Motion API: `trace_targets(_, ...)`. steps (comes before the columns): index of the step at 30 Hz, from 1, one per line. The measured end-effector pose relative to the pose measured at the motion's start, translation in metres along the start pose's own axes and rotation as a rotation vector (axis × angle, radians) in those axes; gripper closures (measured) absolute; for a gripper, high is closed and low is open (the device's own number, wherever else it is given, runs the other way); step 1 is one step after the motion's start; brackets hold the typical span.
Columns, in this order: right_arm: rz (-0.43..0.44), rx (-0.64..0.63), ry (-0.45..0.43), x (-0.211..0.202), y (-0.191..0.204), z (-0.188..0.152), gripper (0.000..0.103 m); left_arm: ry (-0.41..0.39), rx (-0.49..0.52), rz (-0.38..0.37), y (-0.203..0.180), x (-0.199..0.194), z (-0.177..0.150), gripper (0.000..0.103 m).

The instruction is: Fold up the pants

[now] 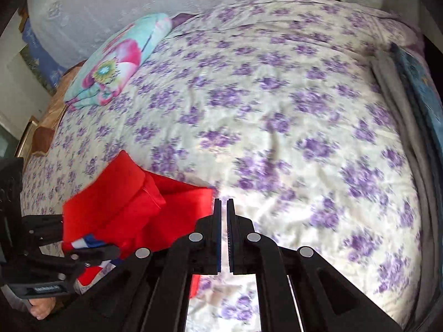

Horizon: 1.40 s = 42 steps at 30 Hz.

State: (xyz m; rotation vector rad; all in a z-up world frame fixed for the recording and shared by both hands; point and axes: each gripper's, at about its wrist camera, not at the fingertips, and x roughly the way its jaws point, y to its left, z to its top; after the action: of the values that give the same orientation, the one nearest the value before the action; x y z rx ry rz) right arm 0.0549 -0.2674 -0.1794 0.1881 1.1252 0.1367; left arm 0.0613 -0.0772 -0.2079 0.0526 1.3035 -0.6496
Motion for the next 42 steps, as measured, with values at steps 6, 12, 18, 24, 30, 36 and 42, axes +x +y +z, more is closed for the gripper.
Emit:
trace_targets(6,0.009,0.122,0.066,0.029,-0.029,-0.042,0.098,0.178,0.107,0.027,-0.041,0.064,-0.011,0.042)
trace_targets(12,0.111,0.032,-0.004,-0.002,0.004,-0.032,0.098,-0.013,0.070,-0.038,-0.028,-0.026,-0.019,0.041)
trace_targets(18,0.131,-0.046,0.095,0.013,0.038,-0.044,0.098,0.010,-0.151,0.045,0.053,-0.031,-0.034,0.042)
trace_targets(24,0.200,0.113,0.141,0.015,0.019,-0.048,0.055,0.043,-0.240,0.053,0.085,-0.005,-0.045,0.042)
trace_targets(30,0.174,0.069,0.185,0.022,0.027,-0.051,0.055,0.060,-0.205,0.078,0.082,0.005,-0.044,0.042)
trace_targets(36,0.218,0.061,0.177,0.062,0.034,-0.044,0.092,0.064,-0.244,0.072,0.095,0.006,-0.046,0.042)
trace_targets(42,0.193,-0.029,0.060,0.031,0.047,-0.009,0.093,0.023,-0.359,0.091,0.119,-0.008,-0.044,0.048)
